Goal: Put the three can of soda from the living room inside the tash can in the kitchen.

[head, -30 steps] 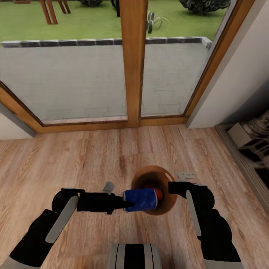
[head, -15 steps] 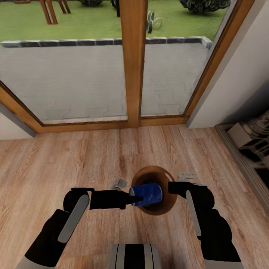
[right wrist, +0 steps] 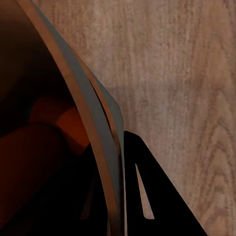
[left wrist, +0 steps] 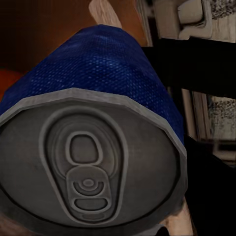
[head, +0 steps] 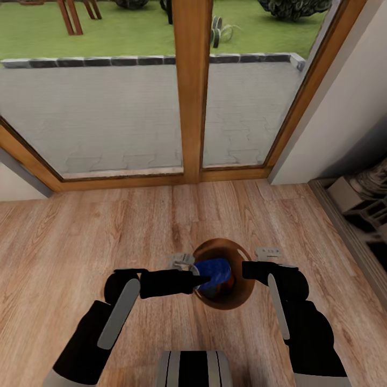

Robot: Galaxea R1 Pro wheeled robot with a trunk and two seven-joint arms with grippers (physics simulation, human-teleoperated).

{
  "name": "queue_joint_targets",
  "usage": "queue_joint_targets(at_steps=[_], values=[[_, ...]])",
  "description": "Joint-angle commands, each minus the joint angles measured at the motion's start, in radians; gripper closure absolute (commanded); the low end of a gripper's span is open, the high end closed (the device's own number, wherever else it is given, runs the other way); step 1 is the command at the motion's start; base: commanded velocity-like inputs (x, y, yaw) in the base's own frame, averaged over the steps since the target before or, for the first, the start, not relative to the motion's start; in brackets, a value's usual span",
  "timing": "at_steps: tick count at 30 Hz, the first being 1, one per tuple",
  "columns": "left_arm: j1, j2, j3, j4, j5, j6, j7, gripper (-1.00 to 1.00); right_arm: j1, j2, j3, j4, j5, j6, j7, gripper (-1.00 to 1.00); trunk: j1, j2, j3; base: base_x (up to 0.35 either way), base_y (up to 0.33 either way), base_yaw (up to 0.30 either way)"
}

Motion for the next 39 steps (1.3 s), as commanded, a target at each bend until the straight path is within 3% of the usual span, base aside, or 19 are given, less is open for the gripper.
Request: queue_joint_targets(at_steps=[1, 6, 8, 13, 19, 23, 39], values=[[0.000, -0.002, 0.000, 0.000, 0.000, 0.000, 0.007, 1.00, 0.000, 0.000, 0.000, 0.000, -0.024, 0.000, 0.003, 1.00, 0.000, 0.000, 0.000, 0.000, 0.000, 0.000], [0.000, -0.028, 0.000, 0.000, 0.001, 0.000, 0.102, 1.00, 0.000, 0.000, 0.000, 0.000, -0.024, 0.000, 0.004, 1.00, 0.000, 0.000, 0.000, 0.000, 0.000, 0.000], [0.000, -0.066, 0.000, 0.000, 0.001, 0.000, 0.193, 1.00, 0.000, 0.000, 0.000, 0.000, -0.024, 0.000, 0.004, 1.00, 0.000, 0.000, 0.000, 0.000, 0.000, 0.000], [0.000, -0.105, 0.000, 0.000, 0.002, 0.000, 0.297, 1.00, 0.000, 0.000, 0.000, 0.000, -0.024, 0.000, 0.005, 1.00, 0.000, 0.000, 0.000, 0.000, 0.000, 0.000], [-0.001, -0.117, -0.001, 0.000, 0.002, 0.000, 0.334, 1.00, 0.000, 0.000, 0.000, 0.000, -0.024, 0.000, 0.005, 1.00, 0.000, 0.000, 0.000, 0.000, 0.000, 0.000], [-0.001, -0.133, -0.004, 0.000, 0.004, 0.000, 0.424, 1.00, 0.000, 0.000, 0.000, 0.000, -0.025, 0.000, 0.005, 1.00, 0.000, 0.000, 0.000, 0.000, 0.000, 0.000], [-0.001, -0.136, -0.005, 0.005, 0.015, 0.000, 0.458, 1.00, 0.000, 0.000, 0.000, 0.000, -0.025, 0.000, 0.006, 1.00, 0.000, 0.000, 0.000, 0.000, 0.000, 0.000]])
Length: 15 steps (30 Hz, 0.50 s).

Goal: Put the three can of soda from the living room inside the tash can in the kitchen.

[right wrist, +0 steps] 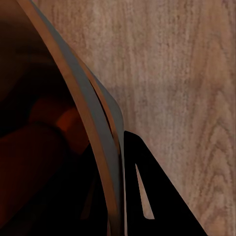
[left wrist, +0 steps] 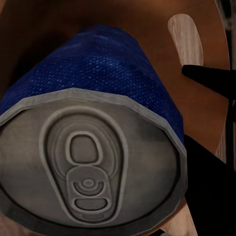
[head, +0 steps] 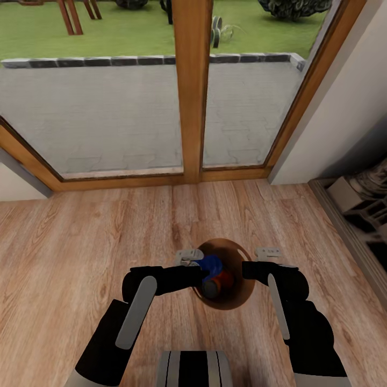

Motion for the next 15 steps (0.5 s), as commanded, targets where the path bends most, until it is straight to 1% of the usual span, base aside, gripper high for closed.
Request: queue_joint_targets(at_steps=[1, 4, 5, 7, 8, 9, 11, 13, 15], values=[[0.000, 0.000, 0.000, 0.000, -0.010, 0.001, 0.002, 1.00, 0.000, 0.000, 0.000, 0.000, -0.030, 0.000, 0.004, 1.00, 0.000, 0.000, 0.000, 0.000, 0.000, 0.000], [0.000, 0.000, 0.000, 0.001, -0.010, -0.001, 0.010, 1.00, 0.000, 0.000, 0.000, 0.000, -0.030, 0.000, 0.004, 1.00, 0.000, 0.000, 0.000, 0.000, 0.000, 0.000], [0.000, 0.000, 0.000, 0.001, -0.010, -0.001, 0.023, 1.00, 0.000, 0.000, 0.000, 0.000, -0.030, 0.000, 0.004, 1.00, 0.000, 0.000, 0.000, 0.000, 0.000, 0.000], [0.000, 0.000, 0.001, 0.002, -0.005, -0.003, 0.067, 1.00, 0.000, 0.000, 0.000, 0.000, -0.030, 0.000, 0.004, 1.00, 0.000, 0.000, 0.000, 0.000, 0.000, 0.000], [0.000, 0.000, 0.000, 0.002, 0.008, -0.004, 0.101, 1.00, 0.000, 0.000, 0.000, 0.000, -0.030, 0.000, 0.004, 1.00, 0.000, 0.000, 0.000, 0.000, 0.000, 0.000], [0.000, 0.000, 0.000, 0.002, 0.034, -0.004, 0.127, 1.00, 0.000, 0.000, 0.000, 0.000, -0.030, 0.000, 0.004, 1.00, 0.000, 0.000, 0.000, 0.000, 0.000, 0.000], [0.000, 0.000, -0.001, 0.003, 0.075, -0.006, 0.163, 1.00, 0.000, 0.000, 0.000, 0.000, -0.030, 0.000, 0.004, 1.00, 0.000, 0.000, 0.000, 0.000, 0.000, 0.000], [0.000, 0.000, -0.001, 0.004, 0.090, -0.006, 0.181, 1.00, 0.000, 0.000, 0.000, 0.000, -0.030, 0.000, 0.004, 1.00, 0.000, 0.000, 0.000, 0.000, 0.000, 0.000], [0.000, 0.000, -0.001, 0.006, 0.101, -0.006, 0.186, 1.00, 0.000, 0.000, 0.000, 0.000, -0.030, 0.000, 0.004, 1.00, 0.000, 0.000, 0.000, 0.000, 0.000, 0.000]])
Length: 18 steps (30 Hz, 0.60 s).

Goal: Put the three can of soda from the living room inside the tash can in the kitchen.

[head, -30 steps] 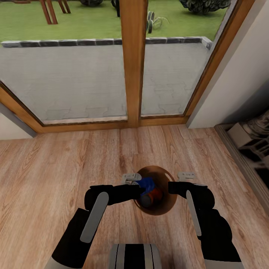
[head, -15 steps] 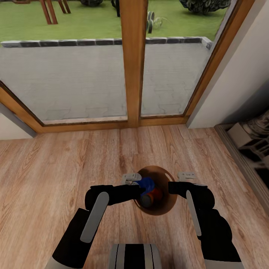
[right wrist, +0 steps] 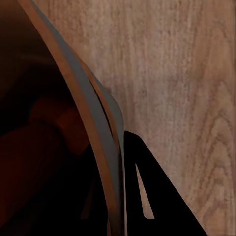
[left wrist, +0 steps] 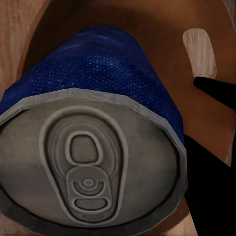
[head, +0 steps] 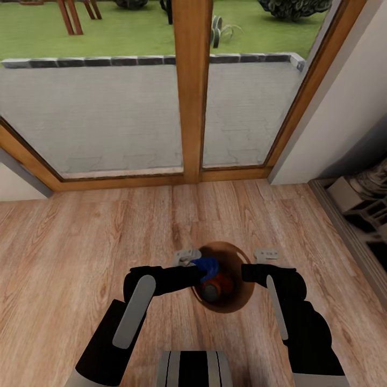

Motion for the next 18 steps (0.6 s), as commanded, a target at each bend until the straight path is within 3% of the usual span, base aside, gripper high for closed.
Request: queue_joint_targets(at_steps=[1, 8, 18], values=[[0.000, 0.000, 0.001, 0.001, -0.035, 0.006, 0.005, 1.00, 0.000, 0.000, 0.000, -0.033, -0.038, 0.000, 0.004, 1.00, 0.000, 0.000, 0.000, 0.000, 0.000, 0.000], [-0.001, 0.000, -0.037, 0.001, -0.022, 0.006, 0.006, 1.00, 0.000, 0.000, 0.001, -0.033, -0.038, 0.000, 0.004, 1.00, 0.000, 0.000, 0.000, 0.000, 0.000, 0.000], [-0.001, 0.000, -0.042, 0.001, 0.029, 0.006, 0.007, 1.00, 0.000, 0.000, 0.001, -0.033, -0.038, 0.000, 0.004, 1.00, 0.000, 0.000, 0.000, 0.000, 0.000, 0.000]])
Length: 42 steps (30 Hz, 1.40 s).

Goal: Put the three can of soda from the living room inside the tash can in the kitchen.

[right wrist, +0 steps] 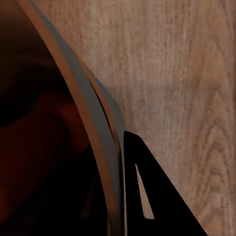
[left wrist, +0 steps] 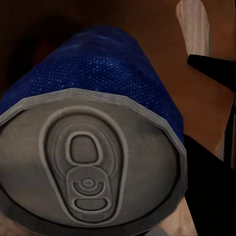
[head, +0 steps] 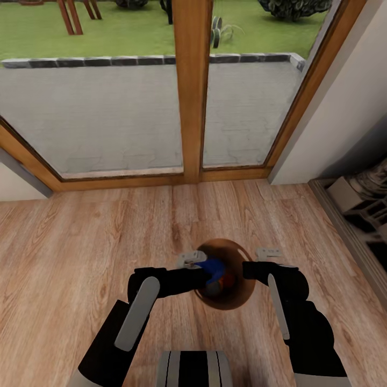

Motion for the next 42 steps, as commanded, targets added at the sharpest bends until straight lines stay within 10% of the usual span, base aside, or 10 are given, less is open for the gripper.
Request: queue_joint_targets(at_steps=[1, 6, 26, 27, 42], values=[[-0.001, 0.000, 0.000, 0.000, 0.023, 0.000, 0.001, 1.00, 0.000, 0.000, 0.000, 0.000, -0.040, 0.000, 0.004, 1.00, 0.000, 0.000, 0.000, 0.000, 0.000, 0.000], [-0.003, 0.000, -0.012, 0.000, 0.074, 0.002, 0.002, 1.00, 0.000, 0.000, 0.000, 0.000, -0.040, 0.000, 0.004, 1.00, 0.000, 0.000, 0.000, 0.000, 0.000, 0.000], [-0.005, 0.000, -0.044, 0.000, 0.082, -0.001, 0.079, 1.00, 0.000, 0.000, 0.000, 0.000, -0.039, 0.000, 0.004, 1.00, 0.000, 0.000, 0.000, 0.000, 0.000, 0.000], [-0.005, 0.000, -0.044, 0.000, 0.083, -0.001, 0.080, -1.00, 0.000, 0.000, 0.000, 0.000, -0.039, 0.000, 0.004, 1.00, 0.000, 0.000, 0.000, 0.000, 0.000, 0.000], [-0.005, 0.000, -0.047, -0.006, 0.082, 0.004, 0.079, -1.00, 0.000, -0.001, 0.000, 0.000, -0.040, 0.000, 0.004, 1.00, 0.000, 0.000, 0.000, 0.000, 0.000, 0.000]])
